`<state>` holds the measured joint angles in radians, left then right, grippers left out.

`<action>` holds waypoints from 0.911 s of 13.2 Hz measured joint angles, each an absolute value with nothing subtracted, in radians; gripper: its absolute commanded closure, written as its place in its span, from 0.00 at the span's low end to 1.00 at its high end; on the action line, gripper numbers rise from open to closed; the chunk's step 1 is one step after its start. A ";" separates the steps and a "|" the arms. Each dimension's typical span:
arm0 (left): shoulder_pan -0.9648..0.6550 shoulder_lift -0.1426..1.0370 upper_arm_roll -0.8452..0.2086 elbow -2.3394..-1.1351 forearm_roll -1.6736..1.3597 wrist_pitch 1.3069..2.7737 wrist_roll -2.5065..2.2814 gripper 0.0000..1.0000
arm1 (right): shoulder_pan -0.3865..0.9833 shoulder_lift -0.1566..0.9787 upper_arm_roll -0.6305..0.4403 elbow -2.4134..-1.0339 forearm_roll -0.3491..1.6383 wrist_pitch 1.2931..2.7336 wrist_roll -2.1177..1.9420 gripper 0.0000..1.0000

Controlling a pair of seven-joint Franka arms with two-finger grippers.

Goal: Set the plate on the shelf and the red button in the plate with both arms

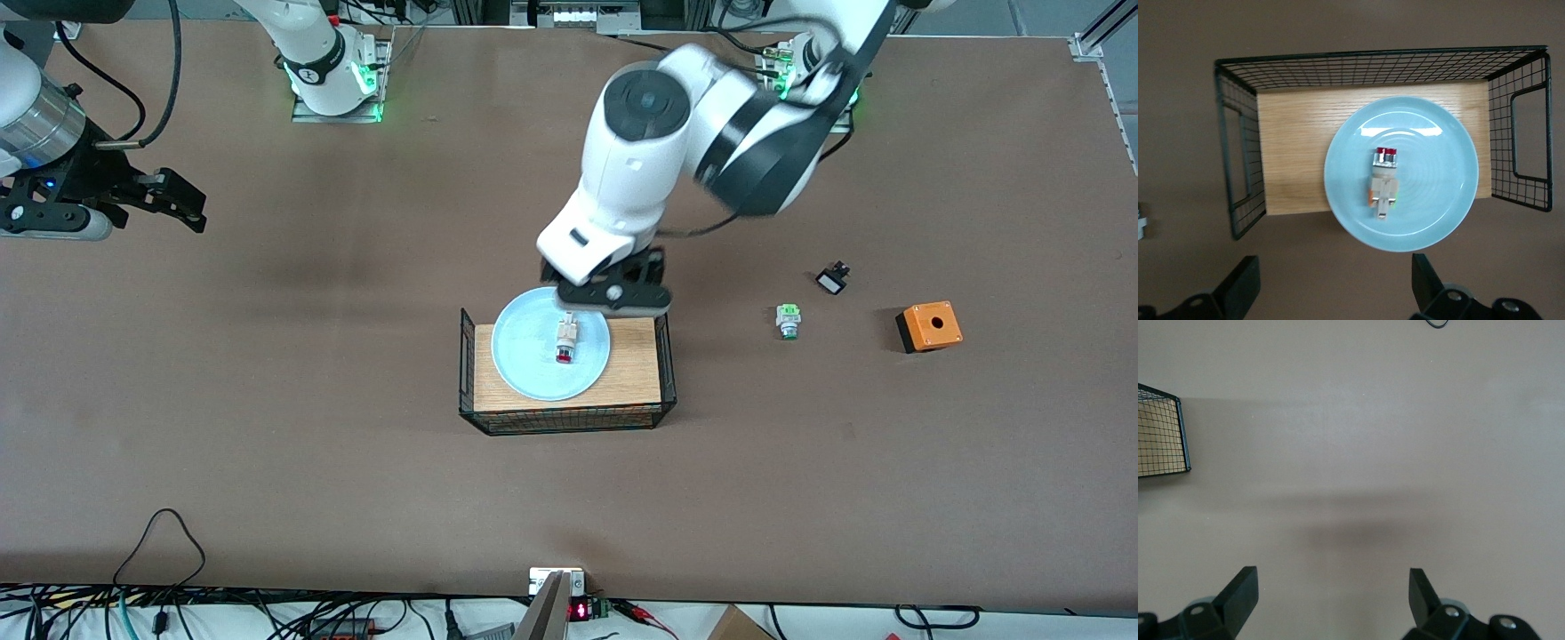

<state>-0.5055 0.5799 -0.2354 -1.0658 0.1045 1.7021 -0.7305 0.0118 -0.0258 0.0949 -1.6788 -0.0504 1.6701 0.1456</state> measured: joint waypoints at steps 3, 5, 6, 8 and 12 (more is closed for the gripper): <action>-0.439 0.511 -0.230 -1.067 0.113 1.521 -0.624 0.00 | 0.012 -0.026 0.095 -1.679 -0.050 1.669 0.146 0.00; -0.353 0.484 -0.226 -1.067 0.114 1.448 -0.476 0.00 | 0.012 -0.026 0.095 -1.679 -0.050 1.669 0.146 0.00; -0.304 0.475 -0.226 -1.067 0.114 1.422 -0.411 0.00 | 0.012 -0.026 0.095 -1.679 -0.050 1.669 0.146 0.00; -0.223 0.465 -0.225 -1.067 0.114 1.375 -0.317 0.00 | 0.012 -0.026 0.095 -1.679 -0.050 1.669 0.146 0.00; -0.112 0.456 -0.225 -1.071 0.114 1.342 -0.118 0.00 | 0.012 -0.028 0.095 -1.679 -0.050 1.669 0.146 0.00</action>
